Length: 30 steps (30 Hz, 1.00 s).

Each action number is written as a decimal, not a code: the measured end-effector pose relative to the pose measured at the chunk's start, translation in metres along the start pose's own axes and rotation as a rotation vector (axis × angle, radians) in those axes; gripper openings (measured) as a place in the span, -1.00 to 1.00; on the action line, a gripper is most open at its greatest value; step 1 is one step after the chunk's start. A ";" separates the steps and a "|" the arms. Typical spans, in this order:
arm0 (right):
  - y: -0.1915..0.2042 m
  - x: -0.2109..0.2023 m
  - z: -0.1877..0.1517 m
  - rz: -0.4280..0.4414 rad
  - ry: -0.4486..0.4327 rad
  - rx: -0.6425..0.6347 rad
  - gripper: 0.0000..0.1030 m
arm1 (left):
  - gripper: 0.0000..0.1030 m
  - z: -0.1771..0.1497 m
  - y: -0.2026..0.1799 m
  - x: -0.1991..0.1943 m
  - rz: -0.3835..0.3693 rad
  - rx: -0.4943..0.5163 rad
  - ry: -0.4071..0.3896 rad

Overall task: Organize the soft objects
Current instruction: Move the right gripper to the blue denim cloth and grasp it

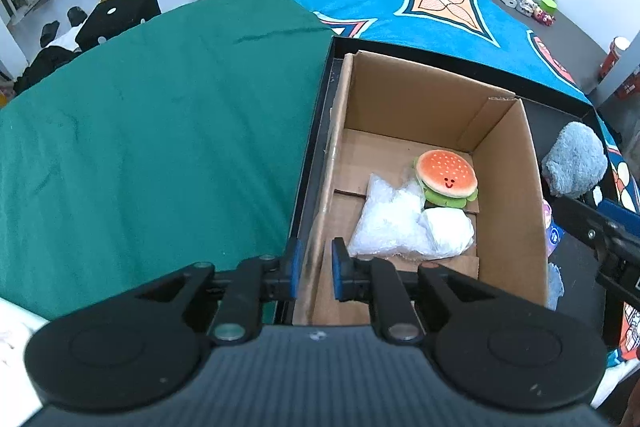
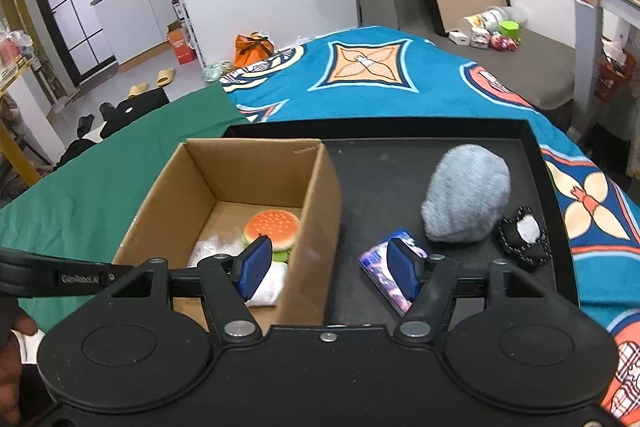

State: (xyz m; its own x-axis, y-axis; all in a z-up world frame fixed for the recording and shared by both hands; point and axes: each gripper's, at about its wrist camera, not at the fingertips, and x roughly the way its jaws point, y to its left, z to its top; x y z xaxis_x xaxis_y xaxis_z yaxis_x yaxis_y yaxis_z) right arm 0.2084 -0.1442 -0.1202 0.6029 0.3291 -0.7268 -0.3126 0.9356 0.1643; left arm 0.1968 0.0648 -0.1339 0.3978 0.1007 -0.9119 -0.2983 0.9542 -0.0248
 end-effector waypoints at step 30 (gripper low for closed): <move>-0.079 0.015 -0.052 0.062 0.071 0.133 0.46 | 0.69 -0.002 -0.046 -0.023 0.203 0.172 -0.085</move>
State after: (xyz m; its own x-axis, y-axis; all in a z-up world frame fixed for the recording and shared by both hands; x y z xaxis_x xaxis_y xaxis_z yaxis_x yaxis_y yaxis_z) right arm 0.2040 -0.2197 -0.1792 0.5309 0.3810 -0.7569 -0.2447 0.9241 0.2935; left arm 0.1994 0.0182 -0.1128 0.4182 0.3106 -0.8536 -0.2302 0.9453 0.2312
